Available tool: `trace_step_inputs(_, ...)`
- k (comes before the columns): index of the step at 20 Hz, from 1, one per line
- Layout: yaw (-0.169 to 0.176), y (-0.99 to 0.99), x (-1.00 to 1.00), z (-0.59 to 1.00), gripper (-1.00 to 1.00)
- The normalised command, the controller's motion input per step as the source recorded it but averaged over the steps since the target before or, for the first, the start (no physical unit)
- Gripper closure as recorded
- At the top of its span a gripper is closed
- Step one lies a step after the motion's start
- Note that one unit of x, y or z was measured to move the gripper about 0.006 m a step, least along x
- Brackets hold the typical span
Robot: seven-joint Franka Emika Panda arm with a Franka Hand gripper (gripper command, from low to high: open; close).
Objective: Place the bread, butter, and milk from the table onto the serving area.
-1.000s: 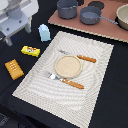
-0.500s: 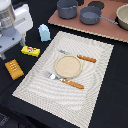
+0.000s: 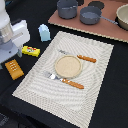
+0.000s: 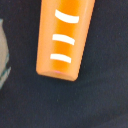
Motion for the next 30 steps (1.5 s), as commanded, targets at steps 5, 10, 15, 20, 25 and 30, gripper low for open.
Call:
trace_step_inputs(5,-0.021,-0.01,0.04,-0.35,-1.00)
trace_step_inputs(10,-0.017,-0.02,0.03,-0.34,-1.00)
trace_step_inputs(15,-0.012,-0.06,0.01,-0.34,-1.00)
trace_step_inputs(20,-0.010,-0.05,0.01,-0.32,-1.00)
trace_step_inputs(25,-0.002,-0.03,0.01,-0.23,1.00)
trace_step_inputs(30,0.000,0.00,0.04,-0.18,1.00)
